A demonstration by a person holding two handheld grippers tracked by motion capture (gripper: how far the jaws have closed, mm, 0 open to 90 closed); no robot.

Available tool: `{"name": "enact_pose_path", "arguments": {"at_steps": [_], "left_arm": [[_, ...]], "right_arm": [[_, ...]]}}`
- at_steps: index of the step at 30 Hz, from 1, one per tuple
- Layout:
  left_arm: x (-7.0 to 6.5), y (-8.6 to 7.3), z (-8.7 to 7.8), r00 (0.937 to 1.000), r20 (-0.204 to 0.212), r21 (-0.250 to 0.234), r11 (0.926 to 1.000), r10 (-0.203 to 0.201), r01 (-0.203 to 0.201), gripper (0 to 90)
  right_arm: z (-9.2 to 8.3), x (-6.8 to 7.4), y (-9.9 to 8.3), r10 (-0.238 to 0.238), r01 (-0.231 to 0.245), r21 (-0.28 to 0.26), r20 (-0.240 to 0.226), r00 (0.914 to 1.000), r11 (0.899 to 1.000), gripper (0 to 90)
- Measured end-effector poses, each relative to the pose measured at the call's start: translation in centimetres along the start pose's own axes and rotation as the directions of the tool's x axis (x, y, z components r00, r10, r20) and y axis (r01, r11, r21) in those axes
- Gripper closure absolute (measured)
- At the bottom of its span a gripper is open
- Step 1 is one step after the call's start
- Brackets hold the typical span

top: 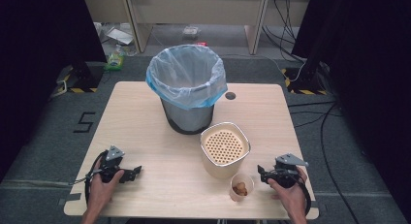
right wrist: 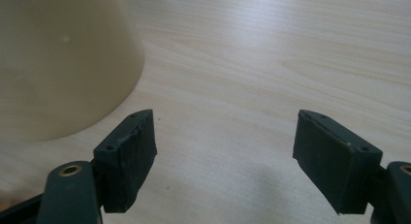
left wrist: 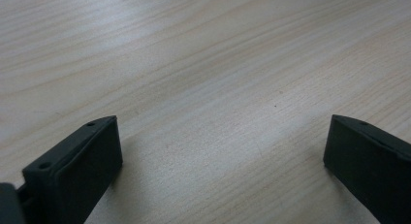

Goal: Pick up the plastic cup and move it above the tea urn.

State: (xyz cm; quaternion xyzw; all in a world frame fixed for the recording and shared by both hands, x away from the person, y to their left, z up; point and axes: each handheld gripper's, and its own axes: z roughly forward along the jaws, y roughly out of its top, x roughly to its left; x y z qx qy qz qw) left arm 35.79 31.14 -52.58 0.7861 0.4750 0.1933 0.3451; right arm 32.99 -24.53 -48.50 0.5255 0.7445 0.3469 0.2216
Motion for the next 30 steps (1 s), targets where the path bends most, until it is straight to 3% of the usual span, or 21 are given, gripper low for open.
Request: {"name": "enact_pose_path", "arguments": {"at_steps": [11,18,26,30], "left_arm": [[0.0,0.0,0.0,1.0,0.0,0.0,1.0,0.0,0.0,0.0],[0.0,0.0,0.0,1.0,0.0,0.0,1.0,0.0,0.0,0.0],[0.0,0.0,0.0,1.0,0.0,0.0,1.0,0.0,0.0,0.0],[0.0,0.0,0.0,1.0,0.0,0.001,1.0,0.0,0.0,0.0]], "right_arm": [[-1.9,1.4,0.4,-0.023,0.023,0.006,-0.026,0.9994,1.0,26.9],[-3.6,1.8,0.5,-0.007,0.005,-0.025,-0.093,0.9956,1.0,33.8],[-5.3,2.8,1.5,-0.051,0.047,-0.043,-0.098,0.9939,0.998,40.3],[-5.8,3.1,1.7,-0.049,0.043,-0.055,-0.109,0.9929,0.998,42.9]]}}
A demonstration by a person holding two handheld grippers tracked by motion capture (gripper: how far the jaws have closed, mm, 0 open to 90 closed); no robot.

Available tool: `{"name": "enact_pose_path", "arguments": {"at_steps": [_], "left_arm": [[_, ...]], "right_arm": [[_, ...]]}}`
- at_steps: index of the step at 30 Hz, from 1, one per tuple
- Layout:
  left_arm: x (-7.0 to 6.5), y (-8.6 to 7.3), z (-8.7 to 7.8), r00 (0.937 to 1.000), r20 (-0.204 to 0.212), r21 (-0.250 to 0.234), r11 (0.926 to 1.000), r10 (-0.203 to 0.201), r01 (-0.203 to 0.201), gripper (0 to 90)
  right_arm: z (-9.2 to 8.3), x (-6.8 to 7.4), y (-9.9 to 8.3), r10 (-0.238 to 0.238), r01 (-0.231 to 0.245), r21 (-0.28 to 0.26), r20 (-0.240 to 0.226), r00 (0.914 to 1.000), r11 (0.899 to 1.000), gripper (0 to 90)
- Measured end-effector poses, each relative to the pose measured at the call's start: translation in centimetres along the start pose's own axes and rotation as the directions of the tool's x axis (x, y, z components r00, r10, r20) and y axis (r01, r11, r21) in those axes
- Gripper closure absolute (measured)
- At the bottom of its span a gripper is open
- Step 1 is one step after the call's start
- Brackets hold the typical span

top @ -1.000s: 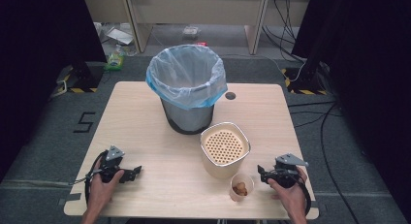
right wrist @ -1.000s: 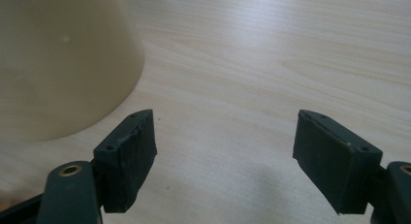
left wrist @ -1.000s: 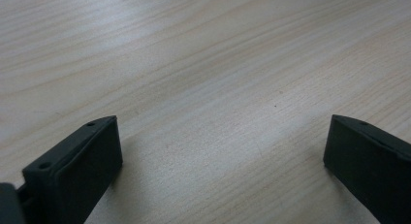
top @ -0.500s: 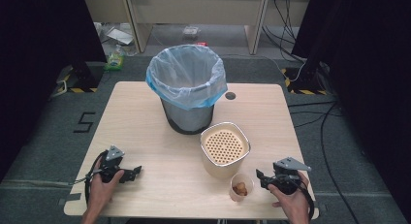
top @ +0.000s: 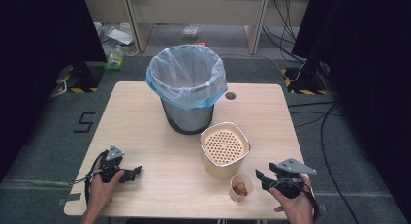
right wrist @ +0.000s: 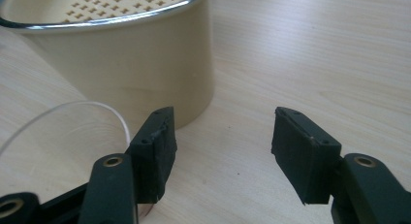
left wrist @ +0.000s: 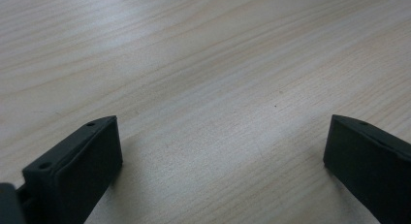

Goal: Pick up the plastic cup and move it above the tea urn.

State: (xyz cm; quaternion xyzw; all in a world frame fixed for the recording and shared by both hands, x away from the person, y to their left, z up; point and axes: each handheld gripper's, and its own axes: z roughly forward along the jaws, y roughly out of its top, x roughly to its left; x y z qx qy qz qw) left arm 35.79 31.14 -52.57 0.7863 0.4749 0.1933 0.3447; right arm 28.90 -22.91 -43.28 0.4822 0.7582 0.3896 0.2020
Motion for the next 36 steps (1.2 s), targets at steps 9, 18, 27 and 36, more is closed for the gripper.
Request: {"name": "enact_pose_path", "arguments": {"at_steps": [9,18,27,36], "left_arm": [[0.0,0.0,0.0,1.0,0.0,0.001,1.0,0.0,0.0,0.0],[0.0,0.0,0.0,1.0,0.0,0.001,1.0,0.0,0.0,0.0],[0.0,0.0,0.0,1.0,0.0,0.0,1.0,0.0,0.0,0.0],[0.0,0.0,0.0,1.0,0.0,-0.001,1.0,0.0,0.0,0.0]], "right_arm": [[-0.5,0.7,0.4,-0.026,0.025,-0.026,-0.033,0.9991,0.999,48.7],[-0.4,1.9,0.7,-0.072,0.071,-0.019,-0.078,0.9944,0.997,53.3],[0.4,2.9,0.5,-0.111,0.111,-0.007,-0.119,0.9867,0.994,61.1],[1.7,3.1,-0.2,-0.12,0.125,0.022,-0.162,0.9794,0.992,68.3]]}}
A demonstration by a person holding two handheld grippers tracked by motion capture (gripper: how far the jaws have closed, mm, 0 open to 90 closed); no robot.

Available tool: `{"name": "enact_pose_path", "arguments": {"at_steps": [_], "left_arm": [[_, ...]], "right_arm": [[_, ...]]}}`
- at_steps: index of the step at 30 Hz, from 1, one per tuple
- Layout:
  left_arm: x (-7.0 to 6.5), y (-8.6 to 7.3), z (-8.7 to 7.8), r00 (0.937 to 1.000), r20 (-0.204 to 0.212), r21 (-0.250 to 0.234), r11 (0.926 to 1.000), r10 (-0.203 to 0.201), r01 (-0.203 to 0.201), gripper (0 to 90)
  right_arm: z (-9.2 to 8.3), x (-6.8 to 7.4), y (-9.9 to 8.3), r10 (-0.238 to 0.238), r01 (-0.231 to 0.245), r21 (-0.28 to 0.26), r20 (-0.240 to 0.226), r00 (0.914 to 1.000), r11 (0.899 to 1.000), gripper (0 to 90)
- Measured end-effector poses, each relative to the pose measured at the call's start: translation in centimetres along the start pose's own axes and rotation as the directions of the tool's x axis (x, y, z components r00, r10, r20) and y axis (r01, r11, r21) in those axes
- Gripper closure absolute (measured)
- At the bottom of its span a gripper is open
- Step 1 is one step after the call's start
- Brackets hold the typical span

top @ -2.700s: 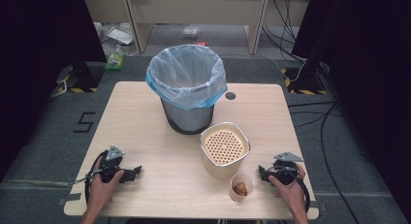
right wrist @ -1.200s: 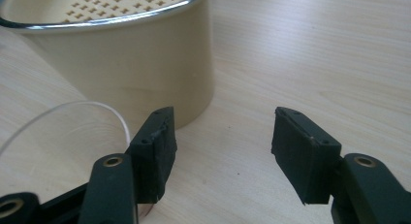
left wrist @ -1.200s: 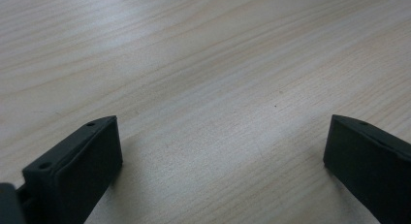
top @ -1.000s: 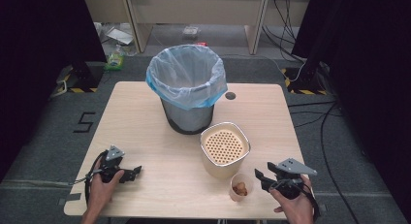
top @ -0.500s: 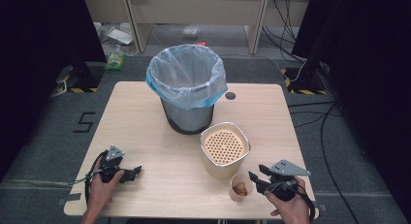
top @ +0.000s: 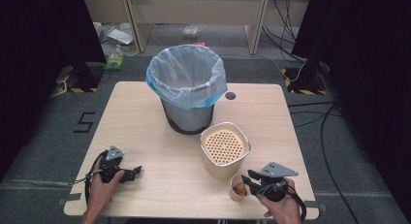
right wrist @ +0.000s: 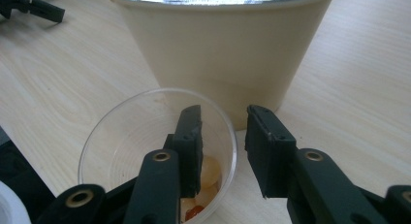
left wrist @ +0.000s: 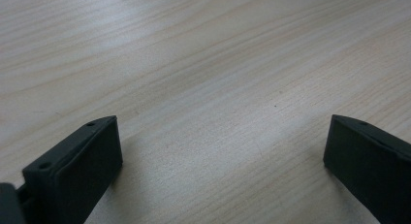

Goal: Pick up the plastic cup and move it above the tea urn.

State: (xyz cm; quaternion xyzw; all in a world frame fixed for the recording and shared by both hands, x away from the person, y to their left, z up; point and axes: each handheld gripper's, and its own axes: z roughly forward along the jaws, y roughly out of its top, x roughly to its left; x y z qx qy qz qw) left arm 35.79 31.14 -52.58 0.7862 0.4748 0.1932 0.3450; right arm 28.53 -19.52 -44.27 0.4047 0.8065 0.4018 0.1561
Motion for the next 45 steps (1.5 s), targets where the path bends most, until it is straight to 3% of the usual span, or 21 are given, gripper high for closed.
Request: {"name": "enact_pose_path", "arguments": {"at_steps": [10,16,22,30,35,45], "left_arm": [[0.0,0.0,0.0,1.0,0.0,0.0,1.0,0.0,0.0,0.0],[0.0,0.0,0.0,1.0,0.0,0.0,1.0,0.0,0.0,0.0],[0.0,0.0,0.0,1.0,0.0,0.0,1.0,0.0,0.0,0.0],[0.0,0.0,0.0,1.0,0.0,0.0,1.0,0.0,0.0,0.0],[0.0,0.0,0.0,1.0,0.0,0.0,1.0,0.0,0.0,0.0],[0.0,0.0,0.0,1.0,0.0,0.001,1.0,0.0,0.0,0.0]], "right_arm": [[0.4,-0.1,-0.5,-0.011,0.012,0.026,-0.031,0.9995,1.0,80.9],[-0.4,-0.7,-0.5,0.002,-0.003,-0.008,-0.055,0.9985,1.0,83.9],[-1.6,-1.7,-0.2,-0.013,0.014,-0.053,0.005,0.9999,0.999,86.4],[-2.0,-2.8,0.1,-0.025,0.03,-0.065,0.068,0.9974,0.997,86.5],[-2.1,-4.2,0.5,-0.032,0.041,-0.06,0.139,0.9897,0.997,86.7],[-2.5,-6.3,1.0,-0.028,0.043,-0.062,0.221,0.9749,0.997,86.8]]}}
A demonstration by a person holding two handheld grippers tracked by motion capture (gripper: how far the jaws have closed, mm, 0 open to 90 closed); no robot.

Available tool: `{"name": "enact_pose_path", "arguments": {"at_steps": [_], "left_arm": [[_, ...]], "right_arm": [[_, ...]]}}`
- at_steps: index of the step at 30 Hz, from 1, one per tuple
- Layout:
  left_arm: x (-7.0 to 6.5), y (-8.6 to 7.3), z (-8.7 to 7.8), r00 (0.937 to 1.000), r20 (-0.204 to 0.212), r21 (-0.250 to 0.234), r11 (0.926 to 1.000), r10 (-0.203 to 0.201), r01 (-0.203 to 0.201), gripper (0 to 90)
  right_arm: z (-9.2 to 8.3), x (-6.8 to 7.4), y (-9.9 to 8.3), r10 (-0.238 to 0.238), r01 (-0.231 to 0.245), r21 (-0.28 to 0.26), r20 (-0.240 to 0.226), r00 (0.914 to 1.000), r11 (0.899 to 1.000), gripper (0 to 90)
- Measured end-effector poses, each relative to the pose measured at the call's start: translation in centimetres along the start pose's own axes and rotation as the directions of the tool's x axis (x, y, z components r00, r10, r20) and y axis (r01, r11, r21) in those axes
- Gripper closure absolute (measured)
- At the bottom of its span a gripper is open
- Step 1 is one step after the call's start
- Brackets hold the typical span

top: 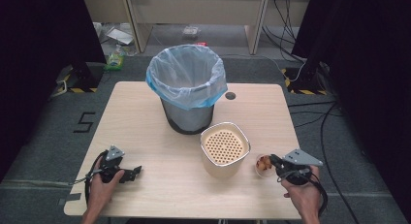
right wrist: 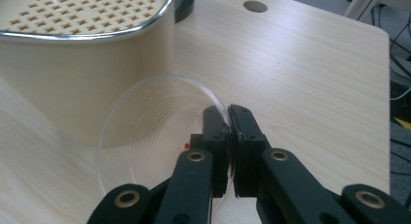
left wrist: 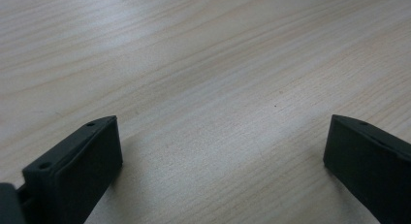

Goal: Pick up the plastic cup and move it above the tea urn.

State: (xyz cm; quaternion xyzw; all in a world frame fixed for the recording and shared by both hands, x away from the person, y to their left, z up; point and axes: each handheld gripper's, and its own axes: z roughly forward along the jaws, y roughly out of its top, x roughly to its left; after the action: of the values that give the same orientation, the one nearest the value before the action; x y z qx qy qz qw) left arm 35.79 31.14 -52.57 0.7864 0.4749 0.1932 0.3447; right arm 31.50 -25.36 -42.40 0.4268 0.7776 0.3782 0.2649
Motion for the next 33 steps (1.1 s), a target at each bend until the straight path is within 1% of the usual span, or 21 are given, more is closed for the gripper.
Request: {"name": "enact_pose_path", "arguments": {"at_steps": [1,3,4,9,10,11,12,13,14,16,17,18,19,20,21,22,25,27,30,33], "left_arm": [[0.0,0.0,0.0,1.0,0.0,0.0,1.0,0.0,0.0,0.0],[0.0,0.0,0.0,1.0,0.0,-0.001,1.0,0.0,0.0,0.0],[0.0,0.0,0.0,1.0,0.0,-0.001,1.0,0.0,0.0,0.0],[0.0,0.0,0.0,1.0,0.0,-0.001,1.0,0.0,0.0,0.0],[0.0,0.0,0.0,1.0,0.0,-0.001,1.0,0.0,0.0,0.0],[0.0,0.0,0.0,1.0,0.0,-0.001,1.0,0.0,0.0,0.0],[0.0,0.0,0.0,1.0,0.0,0.0,1.0,0.0,0.0,0.0],[0.0,0.0,0.0,1.0,0.0,0.0,1.0,0.0,0.0,0.0],[0.0,0.0,0.0,1.0,0.001,-0.001,1.0,-0.001,0.001,0.0],[0.0,0.0,0.0,1.0,0.001,-0.001,1.0,0.0,0.0,0.0],[0.0,0.0,0.0,1.0,0.001,-0.001,1.0,0.0,0.0,0.0],[0.0,0.0,0.0,1.0,0.001,-0.001,1.0,0.0,0.0,0.0],[0.0,0.0,0.0,1.0,0.001,-0.001,1.0,0.0,0.0,0.0],[0.0,0.0,0.0,1.0,0.001,-0.001,1.0,0.0,0.0,0.0],[0.0,0.0,0.0,1.0,0.001,-0.001,1.0,0.0,0.0,0.0],[0.0,0.0,0.0,1.0,0.001,-0.001,1.0,0.0,0.0,0.0],[0.0,0.0,0.0,1.0,0.001,-0.001,1.0,0.0,0.0,0.0],[0.0,0.0,0.0,1.0,0.001,-0.001,1.0,0.0,0.0,0.0],[0.0,0.0,0.0,1.0,0.001,0.0,1.0,0.0,0.0,0.0],[0.0,0.0,0.0,1.0,0.001,-0.001,1.0,0.0,0.0,0.0]], "right_arm": [[0.1,-0.3,0.3,-0.005,0.005,-0.005,0.011,0.9999,1.0,86.8],[0.1,-0.4,0.4,-0.006,0.006,-0.006,0.014,0.9999,1.0,86.8],[0.3,-0.8,0.9,-0.011,0.011,-0.014,0.031,0.9995,1.0,86.8],[0.5,-1.4,2.2,-0.025,0.028,-0.038,0.068,0.9973,0.999,86.7],[0.6,-1.5,2.5,-0.034,0.038,-0.046,0.077,0.9964,0.998,86.8],[0.6,-1.5,2.5,-0.034,0.038,-0.046,0.077,0.9964,0.998,86.8],[0.7,-1.7,3.2,-0.042,0.047,-0.059,0.095,0.9946,0.997,86.8],[0.7,-1.7,3.2,-0.042,0.047,-0.059,0.095,0.9946,0.997,86.8],[0.9,-1.9,3.7,-0.051,0.06,-0.075,0.116,0.992,0.995,86.8],[0.9,-1.9,3.9,-0.056,0.066,-0.078,0.124,0.9907,0.995,86.8],[1.0,-2.2,4.6,-0.061,0.075,-0.095,0.14,0.9883,0.993,86.8],[1.0,-2.2,4.6,-0.061,0.075,-0.095,0.14,0.9883,0.993,86.8],[1.1,-2.4,5.1,-0.066,0.084,-0.115,0.151,0.9863,0.99,86.8],[1.1,-2.4,5.1,-0.066,0.084,-0.115,0.151,0.9863,0.99,86.8],[1.2,-2.4,5.7,-0.08,0.102,-0.126,0.164,0.9832,0.987,86.8],[1.2,-2.4,5.7,-0.08,0.102,-0.126,0.164,0.9832,0.987,86.8],[1.5,-2.3,6.4,-0.089,0.114,-0.147,0.167,0.9819,0.983,86.8],[1.7,-1.9,7.3,-0.107,0.136,-0.162,0.175,0.9787,0.977,86.8],[1.9,-1.6,8.0,-0.112,0.144,-0.178,0.174,0.9783,0.973,86.8],[2.0,-1.4,8.3,-0.12,0.153,-0.186,0.177,0.9769,0.971,86.8]]}}
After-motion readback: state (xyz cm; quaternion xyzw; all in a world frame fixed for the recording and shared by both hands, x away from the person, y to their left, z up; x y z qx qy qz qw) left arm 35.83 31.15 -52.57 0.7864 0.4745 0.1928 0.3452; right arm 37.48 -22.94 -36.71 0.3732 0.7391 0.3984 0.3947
